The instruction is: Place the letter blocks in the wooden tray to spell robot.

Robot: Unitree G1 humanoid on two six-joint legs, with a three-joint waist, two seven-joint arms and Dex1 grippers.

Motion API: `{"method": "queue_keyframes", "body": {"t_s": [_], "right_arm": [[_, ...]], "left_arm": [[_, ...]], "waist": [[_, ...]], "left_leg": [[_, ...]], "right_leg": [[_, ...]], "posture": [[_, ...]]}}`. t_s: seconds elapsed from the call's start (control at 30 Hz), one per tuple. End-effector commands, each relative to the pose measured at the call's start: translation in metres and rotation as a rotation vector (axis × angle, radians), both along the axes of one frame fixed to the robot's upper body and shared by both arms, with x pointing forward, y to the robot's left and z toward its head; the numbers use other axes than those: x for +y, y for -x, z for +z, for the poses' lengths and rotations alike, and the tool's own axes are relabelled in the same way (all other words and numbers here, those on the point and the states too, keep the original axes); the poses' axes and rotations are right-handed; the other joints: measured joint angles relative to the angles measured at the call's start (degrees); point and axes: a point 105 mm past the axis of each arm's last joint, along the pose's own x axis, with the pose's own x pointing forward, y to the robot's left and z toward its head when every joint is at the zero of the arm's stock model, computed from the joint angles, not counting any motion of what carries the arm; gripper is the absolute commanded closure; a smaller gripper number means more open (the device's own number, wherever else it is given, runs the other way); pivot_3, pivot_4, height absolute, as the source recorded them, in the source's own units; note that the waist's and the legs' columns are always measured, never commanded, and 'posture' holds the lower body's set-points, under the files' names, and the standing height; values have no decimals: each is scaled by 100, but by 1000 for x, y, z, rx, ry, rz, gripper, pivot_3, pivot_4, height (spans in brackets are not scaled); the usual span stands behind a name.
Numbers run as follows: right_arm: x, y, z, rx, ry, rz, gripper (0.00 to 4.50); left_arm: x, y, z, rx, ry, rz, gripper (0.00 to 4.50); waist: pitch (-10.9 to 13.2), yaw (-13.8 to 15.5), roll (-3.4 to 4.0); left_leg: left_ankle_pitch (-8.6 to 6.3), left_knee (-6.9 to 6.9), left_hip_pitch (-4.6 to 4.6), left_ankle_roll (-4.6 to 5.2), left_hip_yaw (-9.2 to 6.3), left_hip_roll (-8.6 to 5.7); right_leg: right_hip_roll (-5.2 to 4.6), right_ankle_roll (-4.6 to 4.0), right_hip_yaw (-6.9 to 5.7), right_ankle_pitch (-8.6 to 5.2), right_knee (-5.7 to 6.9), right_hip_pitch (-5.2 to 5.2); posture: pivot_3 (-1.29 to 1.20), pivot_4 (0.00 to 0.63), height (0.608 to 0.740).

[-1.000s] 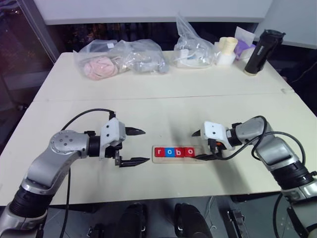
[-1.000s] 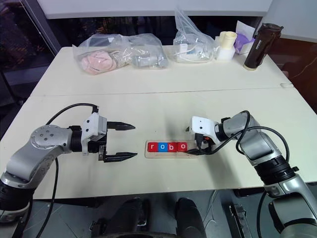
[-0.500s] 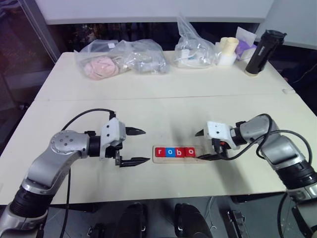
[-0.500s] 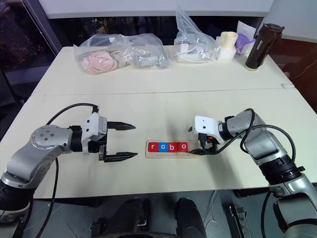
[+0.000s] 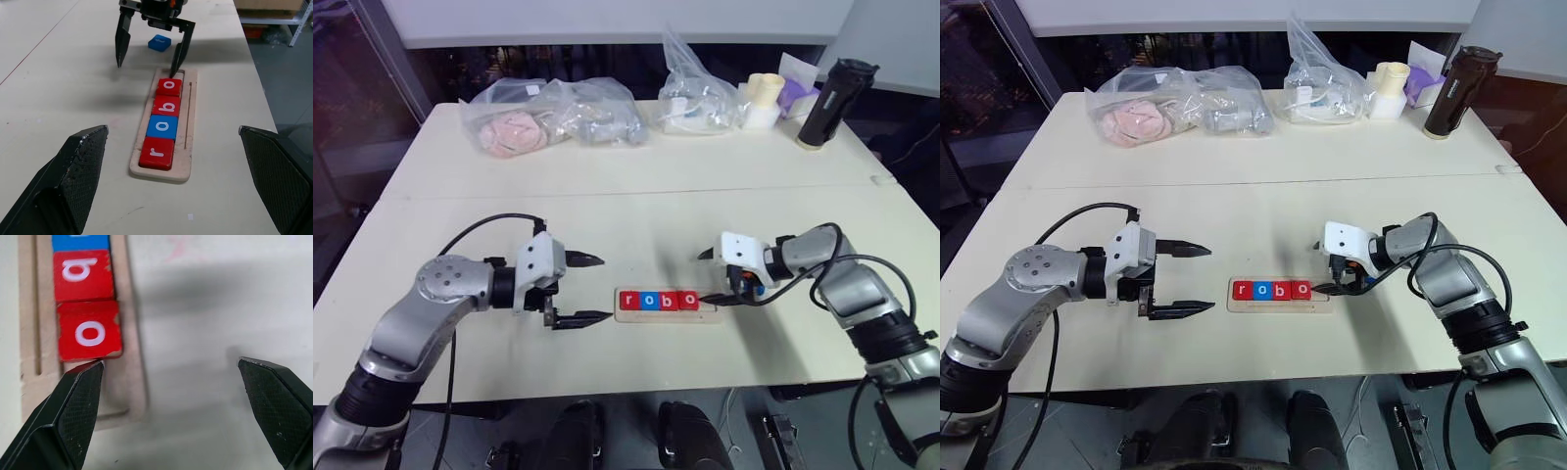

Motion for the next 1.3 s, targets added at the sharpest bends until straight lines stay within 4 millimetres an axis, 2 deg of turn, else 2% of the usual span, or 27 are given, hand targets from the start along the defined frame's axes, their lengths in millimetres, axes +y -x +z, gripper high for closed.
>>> {"method": "queue_keyframes", "body": {"t_s": [0.03,0.23,0.57,0.77,0.87,1.0,1.13,1.3], "right_arm": [[8,-2,9,-39,-7,30,23],[6,1,6,-29,10,38,23],[-17,2,3,-43,62,-11,23],[-28,1,30,-58,-28,-103,23],[-37,5,43,-48,-112,-205,23],[-55,26,48,4,-199,-329,23],[-79,21,46,-59,-322,-702,23],[-65,28,49,-139,-445,-945,23]], "left_arm": [[-2,3,9,-34,2,-11,0],[-2,3,9,-34,4,-7,0],[-4,3,9,-34,9,-12,0],[-3,3,9,-34,8,-15,0],[-2,3,8,-33,5,-13,0],[-3,3,7,-31,8,-14,0],[-5,2,6,-28,11,-27,0],[-6,2,5,-24,10,-41,0]], "waist": [[0,2,0],[0,5,0],[0,7,0],[0,25,0],[0,28,0],[0,36,0],[-1,-4,1],[-4,-18,7]], "left_leg": [[0,0,0,0,0,0],[0,0,0,0,0,-1],[0,0,1,0,0,-1],[1,0,1,0,0,-1],[0,0,-3,0,0,-1],[-1,-2,-5,1,-2,-1],[-1,-4,-4,-1,-1,0],[3,-6,-1,-6,2,5]], "right_leg": [[0,0,0,0,0,0],[0,0,0,0,0,1],[0,0,0,0,0,2],[1,0,0,0,1,2],[0,0,-2,0,-2,2],[-4,0,-3,0,-7,2],[-10,-3,-2,2,-8,1],[-8,-10,-4,6,12,-13]], "posture": [[0,150,740],[0,150,740],[0,150,740],[0,150,740],[0,150,740],[0,150,740],[0,150,740],[0,150,740]]}}
